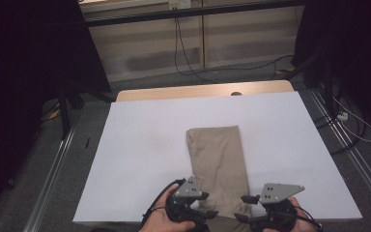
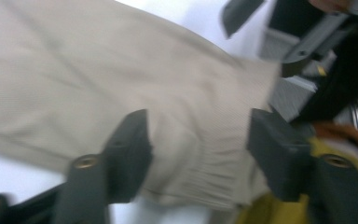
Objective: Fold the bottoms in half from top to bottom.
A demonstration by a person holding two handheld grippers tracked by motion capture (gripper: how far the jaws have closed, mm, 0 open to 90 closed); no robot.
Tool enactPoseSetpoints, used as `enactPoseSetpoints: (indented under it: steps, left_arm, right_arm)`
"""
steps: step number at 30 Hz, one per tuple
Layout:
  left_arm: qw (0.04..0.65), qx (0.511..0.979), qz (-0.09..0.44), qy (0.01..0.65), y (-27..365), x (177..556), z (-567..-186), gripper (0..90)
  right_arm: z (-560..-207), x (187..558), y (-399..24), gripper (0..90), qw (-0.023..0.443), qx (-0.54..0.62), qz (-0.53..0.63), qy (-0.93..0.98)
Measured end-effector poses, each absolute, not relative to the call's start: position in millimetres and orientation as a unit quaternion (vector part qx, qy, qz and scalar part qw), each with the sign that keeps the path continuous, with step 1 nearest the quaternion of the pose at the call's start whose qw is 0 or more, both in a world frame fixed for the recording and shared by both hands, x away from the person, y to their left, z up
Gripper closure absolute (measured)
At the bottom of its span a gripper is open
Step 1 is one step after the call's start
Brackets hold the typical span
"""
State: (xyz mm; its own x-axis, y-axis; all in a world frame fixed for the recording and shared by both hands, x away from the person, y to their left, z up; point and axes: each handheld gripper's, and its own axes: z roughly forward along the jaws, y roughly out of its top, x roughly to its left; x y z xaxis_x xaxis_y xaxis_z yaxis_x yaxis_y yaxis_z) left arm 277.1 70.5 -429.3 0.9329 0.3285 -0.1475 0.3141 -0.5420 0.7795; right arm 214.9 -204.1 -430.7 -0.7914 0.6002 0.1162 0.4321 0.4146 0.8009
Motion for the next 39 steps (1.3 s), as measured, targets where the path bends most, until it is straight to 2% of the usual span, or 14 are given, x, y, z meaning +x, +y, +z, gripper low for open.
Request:
enactPoseSetpoints:
  steps: [2,3,5,6,8,10,14,18,20,22,28,33,37,39]
  left_arm:
    - [0.45,0.868,0.046,0.204,75,290,-426,26.9]
    - [0.453,0.864,0.058,0.211,77,297,-425,22.8]
    - [0.454,0.859,0.077,0.226,81,312,-423,22.3]
    - [0.454,0.856,0.08,0.233,83,320,-423,22.3]
    - [0.456,0.85,0.081,0.249,85,336,-424,18.9]
    - [0.457,0.846,0.078,0.264,86,355,-426,18.5]
    - [0.455,0.838,0.114,0.279,83,394,-431,15.6]
    - [0.456,0.829,0.13,0.296,78,432,-434,16.1]
    - [0.446,0.83,0.119,0.312,74,448,-436,16.2]
    - [0.425,0.839,0.132,0.311,72,462,-436,16.2]
    - [0.428,0.829,0.13,0.336,69,494,-442,16.1]
    - [0.413,0.829,0.115,0.359,78,510,-447,35.5]
    - [0.422,0.824,0.095,0.365,83,516,-453,33.4]
    - [0.421,0.823,0.093,0.371,82,517,-456,26.6]
  right_arm:
    - [-426,227,-209,29.8,0.111,0.328,0.451,0.823]
    - [-425,233,-212,28.6,0.11,0.336,0.453,0.818]
    - [-424,247,-216,23.7,0.114,0.343,0.45,0.817]
    - [-423,255,-218,23.9,0.116,0.347,0.447,0.816]
    - [-423,273,-222,31.0,0.13,0.357,0.441,0.813]
    - [-423,290,-225,28.0,0.14,0.365,0.438,0.809]
    - [-419,335,-233,27.7,0.157,0.385,0.451,0.79]
    - [-417,375,-235,31.2,0.197,0.407,0.449,0.771]
    - [-419,394,-234,33.7,0.193,0.414,0.446,0.769]
    - [-422,413,-234,36.5,0.197,0.425,0.442,0.765]
    - [-435,460,-231,43.8,0.193,0.455,0.416,0.763]
    - [-448,483,-235,43.6,0.179,0.46,0.392,0.776]
    - [-456,491,-237,43.5,0.179,0.46,0.39,0.777]
    - [-462,492,-236,42.8,0.17,0.462,0.387,0.78]
